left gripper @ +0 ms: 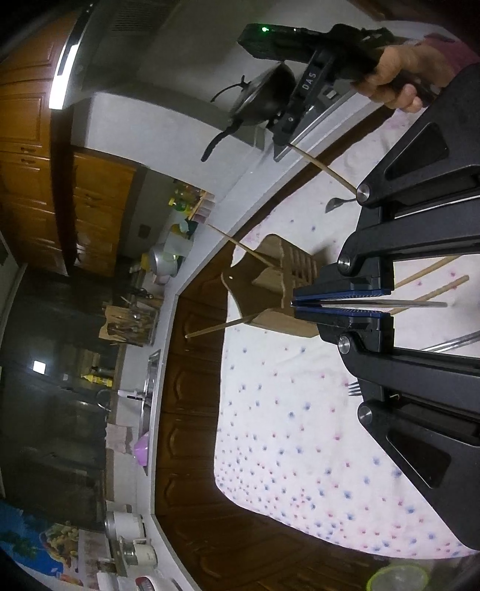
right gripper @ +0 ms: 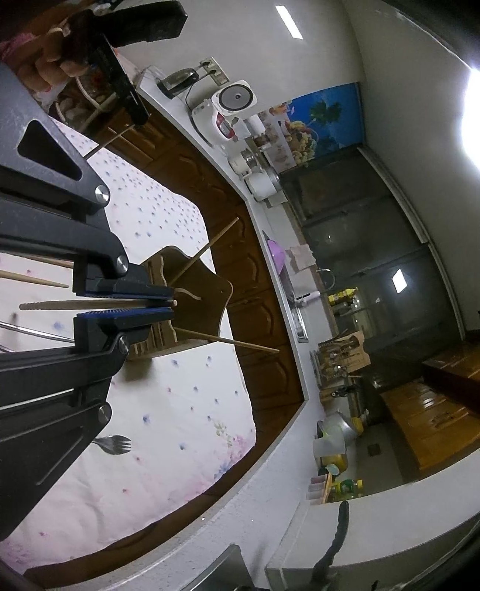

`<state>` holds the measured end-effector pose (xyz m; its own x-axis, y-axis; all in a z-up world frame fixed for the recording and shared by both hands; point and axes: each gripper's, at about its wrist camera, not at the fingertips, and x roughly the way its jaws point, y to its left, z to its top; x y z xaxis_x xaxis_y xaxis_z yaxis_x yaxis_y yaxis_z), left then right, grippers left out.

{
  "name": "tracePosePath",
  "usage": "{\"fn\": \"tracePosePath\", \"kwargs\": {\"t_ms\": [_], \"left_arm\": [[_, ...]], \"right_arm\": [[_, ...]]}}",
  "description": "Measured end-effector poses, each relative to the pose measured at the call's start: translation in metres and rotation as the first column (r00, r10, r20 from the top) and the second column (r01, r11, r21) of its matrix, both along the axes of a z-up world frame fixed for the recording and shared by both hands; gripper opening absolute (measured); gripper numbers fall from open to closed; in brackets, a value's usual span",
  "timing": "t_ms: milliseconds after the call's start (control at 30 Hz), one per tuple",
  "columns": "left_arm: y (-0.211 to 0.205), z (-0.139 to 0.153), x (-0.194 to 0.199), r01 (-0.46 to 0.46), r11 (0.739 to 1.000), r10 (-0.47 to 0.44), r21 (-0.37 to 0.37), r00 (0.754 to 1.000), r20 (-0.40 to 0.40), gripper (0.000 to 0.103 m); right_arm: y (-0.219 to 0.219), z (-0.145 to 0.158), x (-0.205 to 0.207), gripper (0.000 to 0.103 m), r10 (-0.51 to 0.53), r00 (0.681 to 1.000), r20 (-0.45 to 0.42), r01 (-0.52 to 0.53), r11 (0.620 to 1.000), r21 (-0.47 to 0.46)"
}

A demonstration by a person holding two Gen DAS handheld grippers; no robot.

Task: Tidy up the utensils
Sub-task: 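Lift both chopsticks, carry them over the holder and lower them in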

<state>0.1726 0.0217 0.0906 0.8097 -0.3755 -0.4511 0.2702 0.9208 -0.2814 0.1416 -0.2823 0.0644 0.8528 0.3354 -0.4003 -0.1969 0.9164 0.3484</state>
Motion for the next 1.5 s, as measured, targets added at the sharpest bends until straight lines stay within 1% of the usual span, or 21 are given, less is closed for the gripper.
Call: {"fn": "tracePosePath", "kwargs": {"t_ms": [167,267,433,567,700,900,1067,1267,1400,1500], "left_arm": [[0.001,0.008,0.005,-0.009,1.000,0.009,-0.016,1.000,0.030,0.003],[0.003,0.015,0.012,-0.008,0.999,0.010,-0.043,0.999,0.053,0.003],[0.000,0.032,0.023,-0.008,0.998,0.015,-0.065,0.994,0.112,0.003],[-0.002,0.051,0.040,-0.013,0.996,0.026,-0.083,0.988,0.150,0.003],[-0.004,0.073,0.061,-0.030,0.994,0.050,-0.103,0.978,0.202,0.003],[-0.007,0.087,0.098,-0.058,0.989,0.087,-0.134,0.971,0.221,0.003],[-0.012,0.082,0.127,-0.108,0.984,0.137,-0.139,0.965,0.225,0.003],[-0.012,0.051,0.158,-0.141,0.971,0.175,-0.191,0.969,0.175,0.003],[-0.018,0.028,0.164,-0.176,0.970,0.203,-0.169,0.965,0.164,0.003],[-0.024,0.009,0.169,-0.185,0.971,0.206,-0.149,0.968,0.141,0.003]], "right_arm": [[-0.002,0.004,0.004,0.004,-0.012,1.000,0.014,0.012,1.000,0.004],[-0.004,0.011,0.009,0.004,-0.021,0.999,0.030,0.021,1.000,0.002],[-0.007,0.031,0.023,0.004,-0.033,0.997,0.074,0.033,0.999,-0.001],[-0.010,0.052,0.038,0.004,-0.046,0.992,0.121,0.045,0.999,0.006],[-0.012,0.075,0.057,0.004,-0.068,0.983,0.170,0.067,0.998,0.015],[-0.010,0.095,0.094,0.004,-0.100,0.974,0.203,0.103,0.995,0.000],[-0.011,0.090,0.124,0.004,-0.119,0.975,0.188,0.122,0.992,-0.007],[-0.015,0.065,0.147,0.004,-0.143,0.977,0.159,0.145,0.989,0.001],[-0.016,0.041,0.159,0.004,-0.143,0.983,0.118,0.143,0.990,0.009],[-0.015,0.024,0.166,0.004,-0.141,0.986,0.087,0.140,0.990,0.021]]}}
